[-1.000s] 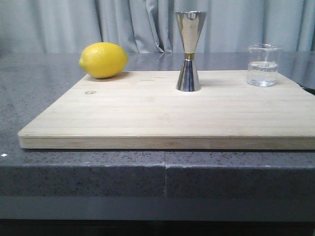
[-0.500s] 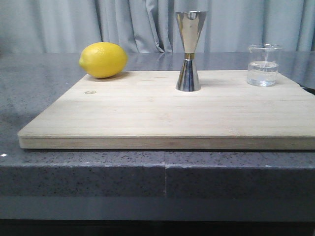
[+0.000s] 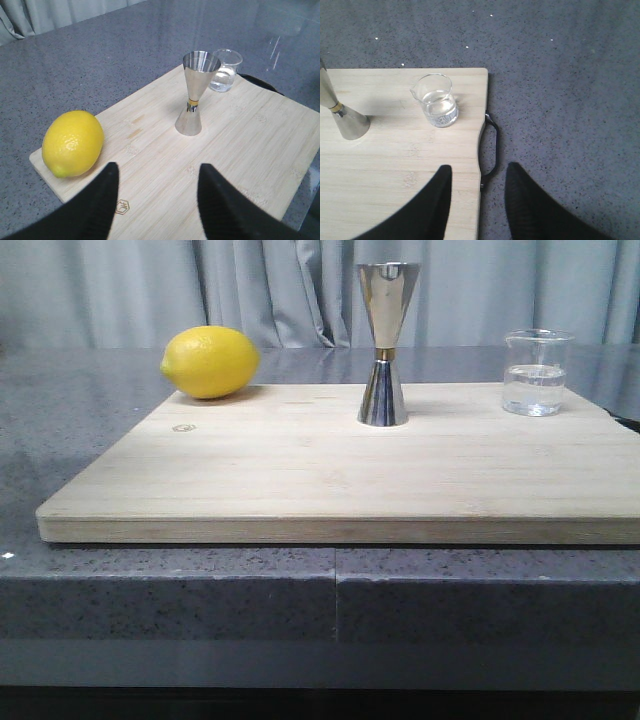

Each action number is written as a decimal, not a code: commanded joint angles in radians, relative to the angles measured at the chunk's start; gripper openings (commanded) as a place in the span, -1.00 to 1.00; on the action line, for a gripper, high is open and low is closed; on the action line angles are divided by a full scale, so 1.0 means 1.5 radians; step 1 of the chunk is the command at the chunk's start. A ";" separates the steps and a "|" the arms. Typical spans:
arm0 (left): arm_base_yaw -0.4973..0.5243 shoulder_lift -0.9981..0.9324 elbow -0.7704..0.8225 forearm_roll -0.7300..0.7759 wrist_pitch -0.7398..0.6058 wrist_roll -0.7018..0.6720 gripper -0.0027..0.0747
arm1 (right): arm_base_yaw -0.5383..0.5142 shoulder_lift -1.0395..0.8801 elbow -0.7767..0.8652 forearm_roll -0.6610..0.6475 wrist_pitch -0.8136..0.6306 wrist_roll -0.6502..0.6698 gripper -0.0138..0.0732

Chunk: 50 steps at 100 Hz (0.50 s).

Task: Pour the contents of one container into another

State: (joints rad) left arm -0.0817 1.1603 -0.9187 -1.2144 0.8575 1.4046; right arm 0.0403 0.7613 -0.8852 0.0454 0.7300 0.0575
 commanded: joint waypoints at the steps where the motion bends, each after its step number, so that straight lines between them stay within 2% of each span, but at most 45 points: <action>1: -0.005 -0.001 -0.023 -0.064 -0.014 0.007 0.48 | -0.002 0.003 -0.022 -0.001 -0.056 -0.004 0.00; 8: -0.005 0.008 -0.023 -0.075 -0.034 0.007 0.58 | -0.002 0.009 -0.022 -0.001 -0.060 -0.004 0.00; 37: -0.005 0.056 -0.023 -0.153 -0.022 0.011 0.58 | -0.002 0.050 -0.022 -0.005 -0.062 -0.005 0.00; 50: -0.005 0.110 -0.023 -0.152 0.026 0.093 0.58 | -0.002 0.064 -0.022 -0.005 -0.065 -0.005 0.00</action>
State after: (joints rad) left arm -0.0817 1.3001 -0.9210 -1.3725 0.8350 1.4679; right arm 0.0403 0.8492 -0.8852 0.0454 0.7062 0.0575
